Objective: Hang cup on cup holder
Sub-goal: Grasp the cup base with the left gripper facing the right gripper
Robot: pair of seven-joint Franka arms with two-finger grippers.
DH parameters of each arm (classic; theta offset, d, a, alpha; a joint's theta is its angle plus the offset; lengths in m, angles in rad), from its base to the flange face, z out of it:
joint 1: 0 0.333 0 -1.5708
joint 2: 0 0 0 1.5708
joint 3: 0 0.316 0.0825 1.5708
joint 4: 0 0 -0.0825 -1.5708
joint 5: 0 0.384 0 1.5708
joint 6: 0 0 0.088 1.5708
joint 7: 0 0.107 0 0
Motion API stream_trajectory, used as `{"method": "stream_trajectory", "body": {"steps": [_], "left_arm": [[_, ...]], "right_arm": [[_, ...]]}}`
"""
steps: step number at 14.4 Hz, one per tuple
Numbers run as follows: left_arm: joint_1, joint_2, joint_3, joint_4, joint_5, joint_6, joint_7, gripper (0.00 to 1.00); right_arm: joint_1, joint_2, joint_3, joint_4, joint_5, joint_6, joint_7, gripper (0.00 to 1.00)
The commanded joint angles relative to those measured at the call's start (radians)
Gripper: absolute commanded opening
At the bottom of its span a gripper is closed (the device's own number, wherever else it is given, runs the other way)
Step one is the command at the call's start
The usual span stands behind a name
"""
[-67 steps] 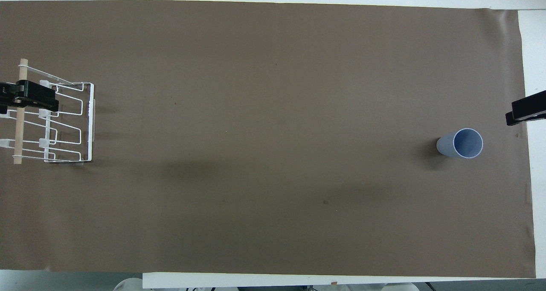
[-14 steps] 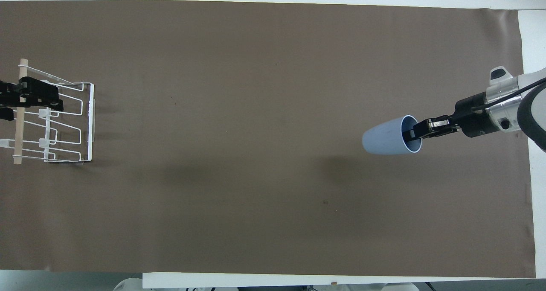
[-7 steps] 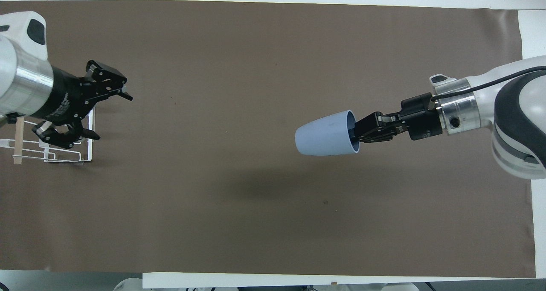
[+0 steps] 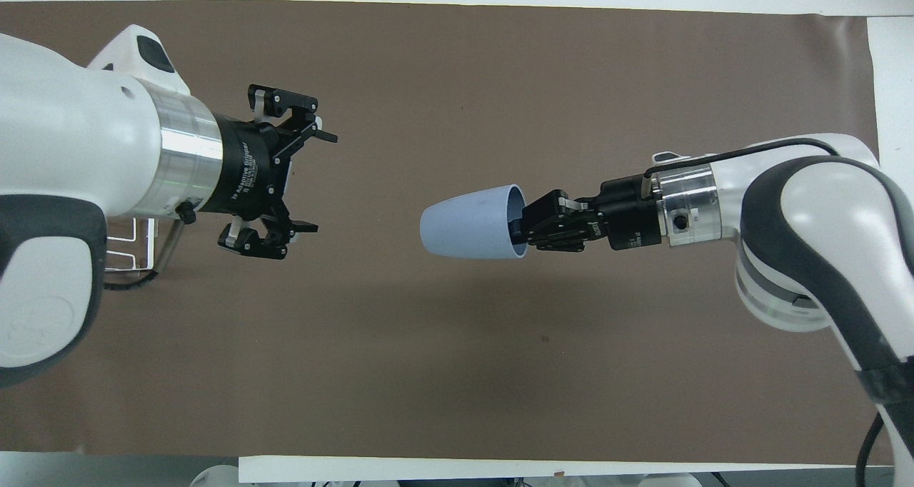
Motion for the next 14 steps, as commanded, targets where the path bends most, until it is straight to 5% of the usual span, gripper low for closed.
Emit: {"method": "stream_trajectory", "body": {"steps": [1,7,14], "left_arm": [[-0.076,-0.013,0.016,-0.006,-0.019,0.013,-0.169,1.00],[-0.107,-0.060,0.011,-0.096,-0.065,-0.004,-0.354,1.00],[-0.112,0.022,0.008,-0.121,-0.068,0.169,-0.353,1.00]], "right_arm": [[0.045,-0.022,-0.002,-0.022,0.033,0.069,0.033,0.01],[0.085,-0.021,-0.002,-0.022,0.033,0.117,0.057,0.01],[0.092,-0.021,-0.002,-0.024,0.031,0.137,0.057,0.01]]}}
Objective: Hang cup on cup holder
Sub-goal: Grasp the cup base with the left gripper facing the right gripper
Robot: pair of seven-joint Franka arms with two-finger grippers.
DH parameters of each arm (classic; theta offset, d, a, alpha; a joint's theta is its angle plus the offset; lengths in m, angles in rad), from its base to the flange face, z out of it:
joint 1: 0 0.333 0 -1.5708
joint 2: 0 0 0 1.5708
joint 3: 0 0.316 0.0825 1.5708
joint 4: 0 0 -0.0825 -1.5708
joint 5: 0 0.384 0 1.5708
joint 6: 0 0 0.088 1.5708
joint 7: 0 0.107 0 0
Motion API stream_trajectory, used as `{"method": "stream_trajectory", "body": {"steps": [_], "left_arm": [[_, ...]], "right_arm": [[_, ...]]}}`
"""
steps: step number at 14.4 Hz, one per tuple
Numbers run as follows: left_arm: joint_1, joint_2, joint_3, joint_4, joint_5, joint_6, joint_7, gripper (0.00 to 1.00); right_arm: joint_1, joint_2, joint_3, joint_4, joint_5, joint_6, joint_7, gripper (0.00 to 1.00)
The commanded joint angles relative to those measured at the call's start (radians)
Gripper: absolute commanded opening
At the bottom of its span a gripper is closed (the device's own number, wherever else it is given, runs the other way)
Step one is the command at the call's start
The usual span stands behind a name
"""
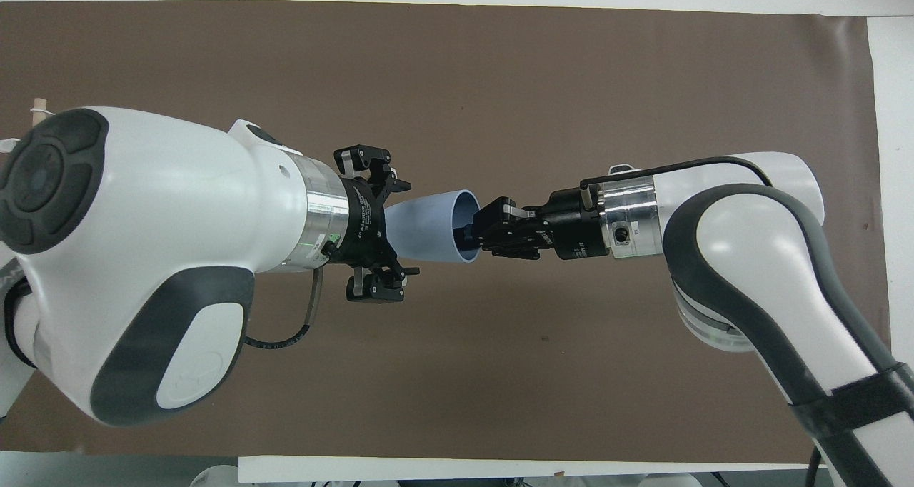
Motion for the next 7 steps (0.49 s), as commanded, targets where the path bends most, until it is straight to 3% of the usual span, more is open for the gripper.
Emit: {"method": "stream_trajectory", "body": {"steps": [1,3,5,6,7], "left_arm": [[-0.017,0.015,0.006,-0.024,-0.021,0.080,-0.018,1.00],[-0.058,0.019,0.006,-0.064,-0.021,0.186,-0.049,1.00],[-0.061,0.019,0.006,-0.081,-0.019,0.194,-0.037,0.97],[-0.061,0.017,0.006,-0.092,-0.019,0.191,-0.013,0.81],[-0.067,0.014,0.005,-0.100,-0.019,0.185,0.020,0.74]], "right_arm": [[0.009,-0.021,-0.002,-0.019,0.020,0.018,0.013,0.01],[0.009,-0.021,-0.002,-0.019,0.020,0.020,0.013,0.01],[0.009,-0.021,-0.002,-0.019,0.020,0.021,0.013,0.01],[0.009,-0.021,-0.002,-0.019,0.020,0.021,0.013,0.01],[0.009,-0.019,-0.002,-0.019,0.020,0.021,0.013,0.01]]}}
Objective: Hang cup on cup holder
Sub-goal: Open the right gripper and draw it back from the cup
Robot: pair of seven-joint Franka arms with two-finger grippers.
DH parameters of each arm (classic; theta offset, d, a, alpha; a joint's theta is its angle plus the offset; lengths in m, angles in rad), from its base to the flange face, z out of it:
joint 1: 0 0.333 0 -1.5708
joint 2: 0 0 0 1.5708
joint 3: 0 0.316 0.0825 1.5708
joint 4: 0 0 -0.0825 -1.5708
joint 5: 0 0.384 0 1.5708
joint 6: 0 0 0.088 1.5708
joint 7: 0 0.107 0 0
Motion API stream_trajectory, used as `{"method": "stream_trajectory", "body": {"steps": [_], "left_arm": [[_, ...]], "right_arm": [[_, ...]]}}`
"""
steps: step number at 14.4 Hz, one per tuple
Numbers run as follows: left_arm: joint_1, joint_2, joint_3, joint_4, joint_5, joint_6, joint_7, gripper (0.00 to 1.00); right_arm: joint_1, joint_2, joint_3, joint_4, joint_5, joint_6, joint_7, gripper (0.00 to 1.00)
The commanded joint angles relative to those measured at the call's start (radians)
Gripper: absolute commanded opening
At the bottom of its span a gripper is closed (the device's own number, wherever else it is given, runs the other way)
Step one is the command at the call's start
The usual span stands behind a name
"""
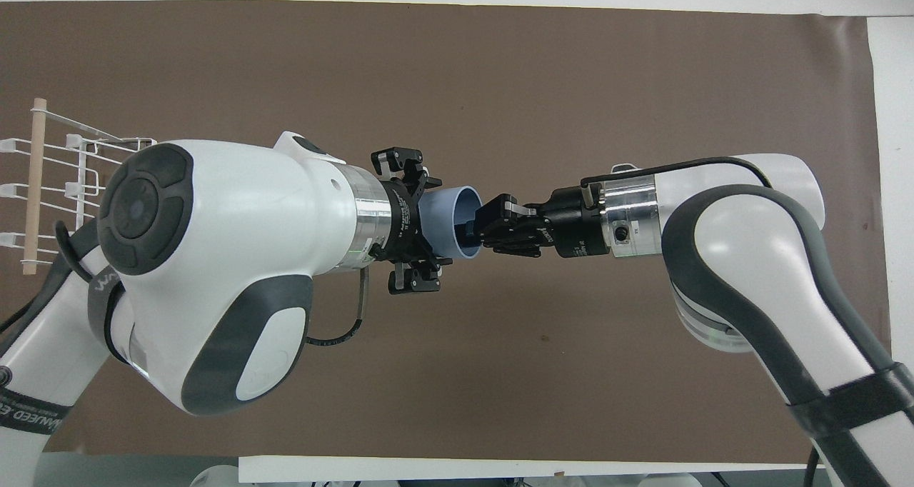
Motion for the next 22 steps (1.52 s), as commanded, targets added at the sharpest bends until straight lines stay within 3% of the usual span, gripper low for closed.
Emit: {"method": "stream_trajectory", "body": {"steps": [1,2,6,7,8,9,15,16,20,22], "left_arm": [[-0.023,-0.014,0.010,-0.035,-0.012,0.017,0.082,0.37],[-0.023,-0.017,0.010,-0.032,-0.012,-0.015,0.140,0.00],[-0.021,-0.016,0.012,-0.021,-0.012,-0.046,0.175,0.00],[-0.020,-0.016,0.013,-0.021,-0.010,-0.052,0.196,0.00],[-0.018,-0.016,0.013,-0.020,-0.010,-0.070,0.230,0.00],[-0.016,-0.019,0.015,-0.020,-0.003,-0.087,0.244,0.00],[-0.006,-0.016,0.016,0.000,-0.003,-0.094,0.239,0.00],[-0.006,-0.016,0.016,0.002,-0.003,-0.094,0.236,0.00],[0.029,-0.006,0.022,0.028,0.008,-0.103,0.236,0.00],[0.063,0.015,0.022,0.069,0.113,-0.162,0.268,0.00]], "right_arm": [[0.003,-0.019,0.002,-0.015,0.020,-0.001,0.012,0.01],[0.003,-0.019,0.002,-0.015,0.020,-0.001,0.012,0.02],[0.001,-0.019,0.002,-0.015,0.020,-0.001,0.012,0.02],[0.001,-0.019,0.002,-0.015,0.020,-0.001,0.015,0.10],[0.001,-0.019,0.002,-0.014,0.020,-0.001,0.031,0.48],[0.001,-0.025,0.002,-0.014,0.019,-0.001,0.044,0.98],[-0.014,-0.030,-0.010,-0.003,-0.009,-0.001,0.117,0.99],[-0.038,-0.030,-0.013,0.006,-0.073,-0.002,0.117,0.99],[-0.213,-0.044,-0.012,0.069,-0.566,-0.013,0.109,0.99],[-0.291,-0.065,-0.012,0.069,-0.744,-0.053,0.100,0.99]]}}
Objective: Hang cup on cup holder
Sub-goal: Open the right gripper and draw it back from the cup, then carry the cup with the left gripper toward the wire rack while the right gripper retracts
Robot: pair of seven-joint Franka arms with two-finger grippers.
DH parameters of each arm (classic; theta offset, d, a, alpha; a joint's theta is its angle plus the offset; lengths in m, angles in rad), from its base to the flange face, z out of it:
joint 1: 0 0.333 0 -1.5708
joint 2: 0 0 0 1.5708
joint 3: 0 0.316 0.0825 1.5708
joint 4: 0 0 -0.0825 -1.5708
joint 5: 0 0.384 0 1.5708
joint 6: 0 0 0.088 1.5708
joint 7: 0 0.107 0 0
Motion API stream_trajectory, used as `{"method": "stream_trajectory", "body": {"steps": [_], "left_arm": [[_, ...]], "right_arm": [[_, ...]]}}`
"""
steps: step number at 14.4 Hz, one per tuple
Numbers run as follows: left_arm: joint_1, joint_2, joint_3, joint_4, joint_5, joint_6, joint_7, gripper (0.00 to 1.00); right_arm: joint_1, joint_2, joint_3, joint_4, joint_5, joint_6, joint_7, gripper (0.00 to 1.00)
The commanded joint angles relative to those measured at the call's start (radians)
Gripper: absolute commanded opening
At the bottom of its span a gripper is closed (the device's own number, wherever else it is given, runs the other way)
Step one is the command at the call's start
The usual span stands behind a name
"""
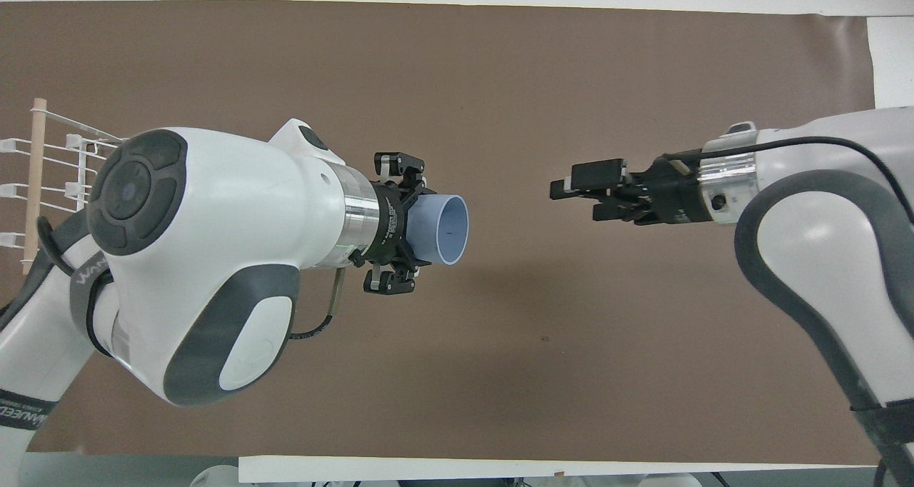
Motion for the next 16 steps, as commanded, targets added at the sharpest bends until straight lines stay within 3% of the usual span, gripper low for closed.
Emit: {"method": "stream_trajectory", "body": {"steps": [1,3,6,10,14,16], "left_arm": [[0.040,0.018,0.001,0.062,0.137,-0.107,0.090,0.00],[0.092,0.020,0.001,0.060,0.169,-0.128,0.187,0.00],[0.161,0.007,0.003,0.024,0.276,-0.225,0.385,0.00],[0.194,0.014,0.004,-0.040,0.572,-0.279,0.401,0.00],[0.203,0.043,0.004,-0.077,0.884,-0.322,0.396,0.00],[0.211,0.079,0.004,-0.085,1.070,-0.325,0.395,0.00]], "right_arm": [[-0.089,-0.037,0.011,0.001,-0.216,-0.065,-0.011,0.99],[-0.132,-0.051,0.011,0.024,-0.379,-0.128,-0.014,0.99],[-0.141,-0.031,0.014,0.137,-0.664,-0.220,-0.016,0.99],[-0.146,0.033,0.012,0.365,-0.858,-0.436,-0.040,0.99],[-0.166,0.026,0.014,0.551,-0.855,-0.654,-0.091,0.99],[-0.164,0.021,0.015,0.522,-0.834,-0.629,-0.093,0.99]]}}
